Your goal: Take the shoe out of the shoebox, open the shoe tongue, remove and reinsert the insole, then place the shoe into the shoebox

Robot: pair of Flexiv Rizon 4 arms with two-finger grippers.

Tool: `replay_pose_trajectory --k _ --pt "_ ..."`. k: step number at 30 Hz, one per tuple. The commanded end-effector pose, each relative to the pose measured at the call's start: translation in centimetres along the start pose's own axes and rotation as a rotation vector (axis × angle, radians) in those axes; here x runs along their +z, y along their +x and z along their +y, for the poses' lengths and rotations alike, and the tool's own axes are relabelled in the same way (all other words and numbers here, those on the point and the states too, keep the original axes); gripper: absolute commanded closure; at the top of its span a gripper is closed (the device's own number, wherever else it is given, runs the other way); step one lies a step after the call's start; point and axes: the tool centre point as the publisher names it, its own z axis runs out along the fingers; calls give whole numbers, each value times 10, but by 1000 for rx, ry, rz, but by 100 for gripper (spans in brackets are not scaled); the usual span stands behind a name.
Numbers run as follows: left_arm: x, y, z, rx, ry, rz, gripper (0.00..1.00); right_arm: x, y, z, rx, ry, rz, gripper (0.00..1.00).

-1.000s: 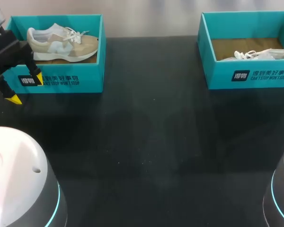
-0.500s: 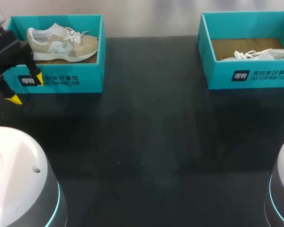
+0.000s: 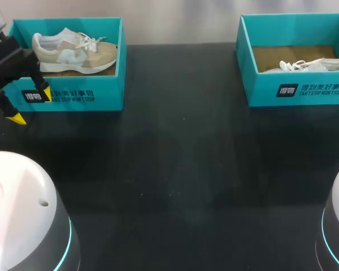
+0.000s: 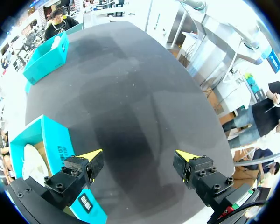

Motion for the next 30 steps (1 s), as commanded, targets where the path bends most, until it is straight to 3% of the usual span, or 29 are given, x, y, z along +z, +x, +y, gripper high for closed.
replay_pose_trajectory --k 1,10,15,21,30 --pt "0 1 0 0 -3 -1 0 0 -1 -2 1 -2 1 0" --pt "0 1 0 0 -3 -1 0 0 -1 -2 1 -2 1 0" --pt "-20 -15 28 153 -2 54 0 0 -1 -2 1 -2 1 0" --pt "-44 -31 55 336 -127 73 0 0 -1 -2 1 -2 1 0" --pt "-72 -74 100 562 -248 85 0 0 -1 -2 1 -2 1 0"
